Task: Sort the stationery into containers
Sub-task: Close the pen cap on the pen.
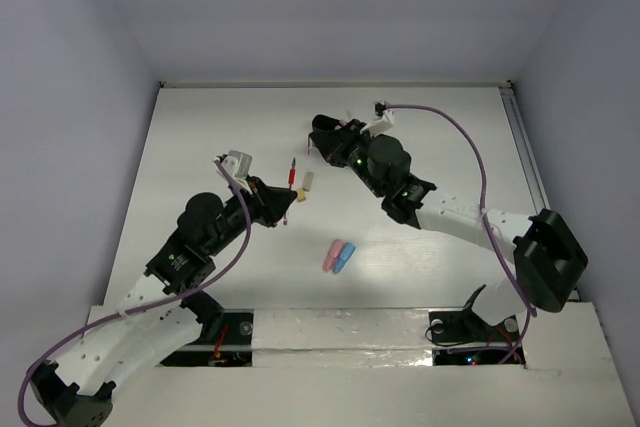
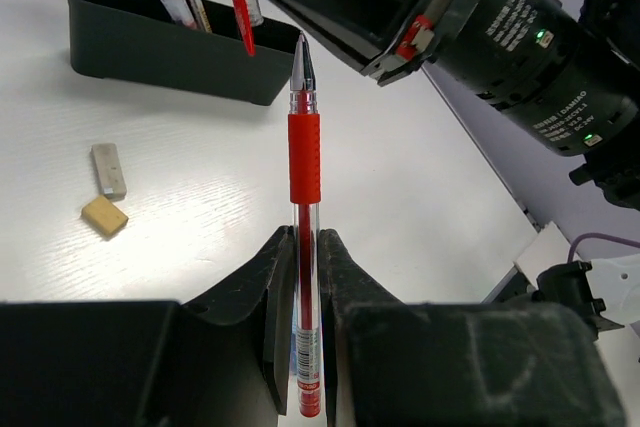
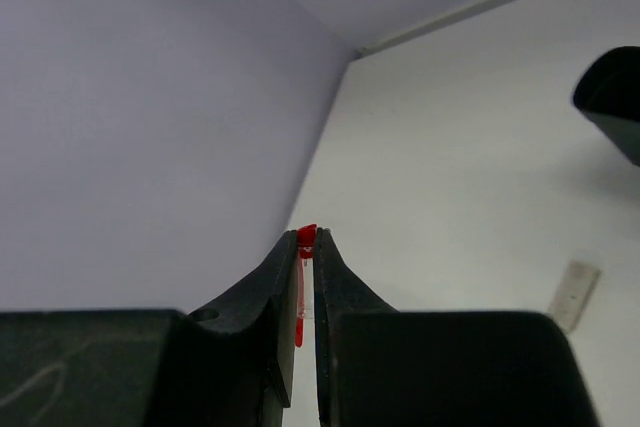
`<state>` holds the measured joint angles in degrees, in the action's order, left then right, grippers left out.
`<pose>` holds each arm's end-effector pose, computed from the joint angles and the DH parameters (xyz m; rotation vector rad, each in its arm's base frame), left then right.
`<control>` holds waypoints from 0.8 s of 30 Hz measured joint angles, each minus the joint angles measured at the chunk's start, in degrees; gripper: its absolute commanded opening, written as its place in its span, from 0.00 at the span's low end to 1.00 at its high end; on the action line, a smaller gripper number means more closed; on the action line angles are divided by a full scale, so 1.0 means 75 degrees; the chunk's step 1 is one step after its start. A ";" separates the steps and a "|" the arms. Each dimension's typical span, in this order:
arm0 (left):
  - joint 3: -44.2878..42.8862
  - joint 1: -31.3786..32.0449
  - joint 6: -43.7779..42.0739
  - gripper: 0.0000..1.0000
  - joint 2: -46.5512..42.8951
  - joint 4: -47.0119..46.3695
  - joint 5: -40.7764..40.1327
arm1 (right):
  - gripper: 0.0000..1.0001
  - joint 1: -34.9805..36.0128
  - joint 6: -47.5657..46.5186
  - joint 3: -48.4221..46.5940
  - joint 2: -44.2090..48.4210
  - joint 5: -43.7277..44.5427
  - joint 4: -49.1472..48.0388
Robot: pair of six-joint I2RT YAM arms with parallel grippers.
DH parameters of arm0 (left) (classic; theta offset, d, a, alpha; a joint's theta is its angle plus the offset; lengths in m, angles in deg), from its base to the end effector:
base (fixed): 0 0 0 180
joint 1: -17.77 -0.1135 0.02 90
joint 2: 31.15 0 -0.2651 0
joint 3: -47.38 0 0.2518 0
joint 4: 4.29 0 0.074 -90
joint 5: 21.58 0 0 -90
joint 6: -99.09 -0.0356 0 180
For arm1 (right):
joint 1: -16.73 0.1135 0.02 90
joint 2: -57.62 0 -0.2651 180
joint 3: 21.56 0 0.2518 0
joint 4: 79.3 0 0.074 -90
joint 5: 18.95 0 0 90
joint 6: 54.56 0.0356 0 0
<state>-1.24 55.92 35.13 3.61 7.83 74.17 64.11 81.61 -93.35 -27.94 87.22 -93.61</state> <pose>0.1205 -0.0992 0.3283 0.2542 1.6017 -0.9560 0.2458 0.2525 0.3189 0.2187 1.6490 1.0510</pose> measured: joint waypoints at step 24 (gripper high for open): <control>0.0656 0.0000 0.0458 0.00 0.0746 -0.1425 0.0379 | 0.00 0.0003 0.1367 0.0600 0.0213 -0.0941 -0.1209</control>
<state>3.68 55.92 38.57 9.21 -2.86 77.02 64.13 91.86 -88.85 -26.35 80.16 -102.68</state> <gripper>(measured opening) 0.076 0.122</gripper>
